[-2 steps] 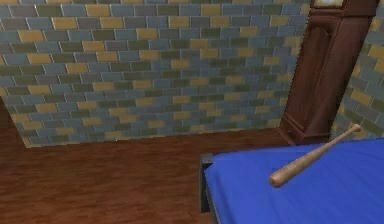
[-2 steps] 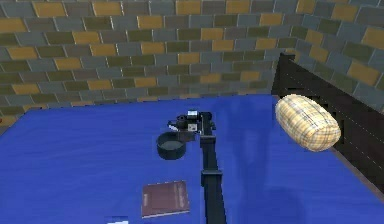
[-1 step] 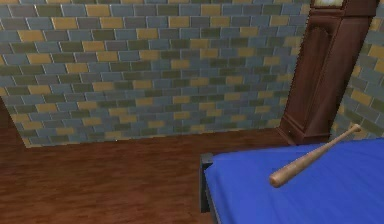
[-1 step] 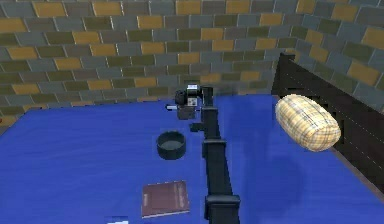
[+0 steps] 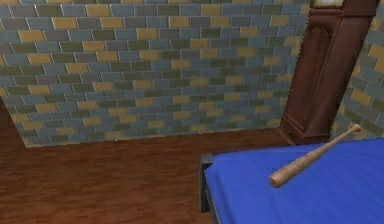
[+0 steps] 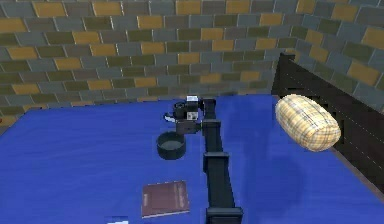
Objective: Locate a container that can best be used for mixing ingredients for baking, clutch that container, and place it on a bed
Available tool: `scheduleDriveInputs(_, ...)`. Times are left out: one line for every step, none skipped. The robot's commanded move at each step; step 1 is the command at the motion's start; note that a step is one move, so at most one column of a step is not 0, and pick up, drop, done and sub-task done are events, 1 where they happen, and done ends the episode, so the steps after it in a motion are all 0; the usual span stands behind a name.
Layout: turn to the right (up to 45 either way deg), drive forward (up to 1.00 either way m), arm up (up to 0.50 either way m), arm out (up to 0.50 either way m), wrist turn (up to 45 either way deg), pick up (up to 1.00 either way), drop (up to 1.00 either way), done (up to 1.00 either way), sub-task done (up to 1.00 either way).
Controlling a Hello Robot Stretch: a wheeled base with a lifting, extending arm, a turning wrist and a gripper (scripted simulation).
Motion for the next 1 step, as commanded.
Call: scheduleDriveInputs(0.0, 0.0, 0.0, 0.0, 0.0, 0.0, 0.0, 1.0, 0.0)
